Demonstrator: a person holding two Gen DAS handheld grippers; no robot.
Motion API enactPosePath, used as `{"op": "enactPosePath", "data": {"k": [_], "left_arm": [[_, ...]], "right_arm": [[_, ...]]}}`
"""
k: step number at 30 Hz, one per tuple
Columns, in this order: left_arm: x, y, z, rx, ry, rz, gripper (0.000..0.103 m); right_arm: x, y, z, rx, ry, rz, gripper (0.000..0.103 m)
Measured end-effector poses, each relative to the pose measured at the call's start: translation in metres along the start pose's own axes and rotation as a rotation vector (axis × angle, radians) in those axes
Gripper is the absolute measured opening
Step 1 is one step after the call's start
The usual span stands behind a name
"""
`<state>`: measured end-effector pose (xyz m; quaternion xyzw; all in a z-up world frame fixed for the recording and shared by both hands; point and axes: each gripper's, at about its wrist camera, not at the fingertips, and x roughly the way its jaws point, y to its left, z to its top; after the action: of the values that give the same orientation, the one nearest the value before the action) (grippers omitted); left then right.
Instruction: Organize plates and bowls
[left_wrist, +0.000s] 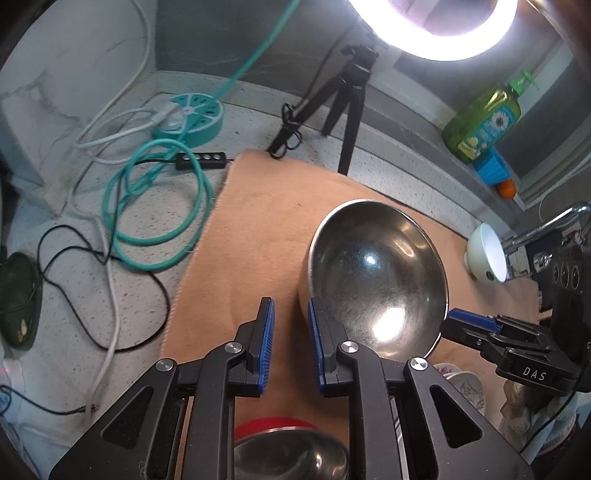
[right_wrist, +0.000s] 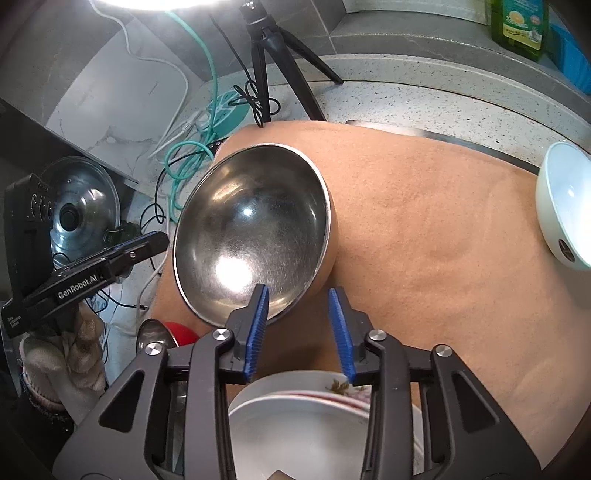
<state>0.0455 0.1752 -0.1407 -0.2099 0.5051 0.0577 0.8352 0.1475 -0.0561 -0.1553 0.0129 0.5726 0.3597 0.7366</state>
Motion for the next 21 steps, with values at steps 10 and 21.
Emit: {"op": "enactPosePath", "data": {"k": [10, 21], "left_arm": [[-0.042, 0.034, -0.055, -0.094, -0.058, 0.021, 0.017], [-0.057, 0.035, -0.105, -0.126, -0.085, 0.059, 0.017]], "right_arm": [[-0.012, 0.027, -0.037, -0.082, 0.024, 0.053, 0.038], [-0.009, 0.061, -0.056, -0.218, 0.013, 0.017, 0.063]]}}
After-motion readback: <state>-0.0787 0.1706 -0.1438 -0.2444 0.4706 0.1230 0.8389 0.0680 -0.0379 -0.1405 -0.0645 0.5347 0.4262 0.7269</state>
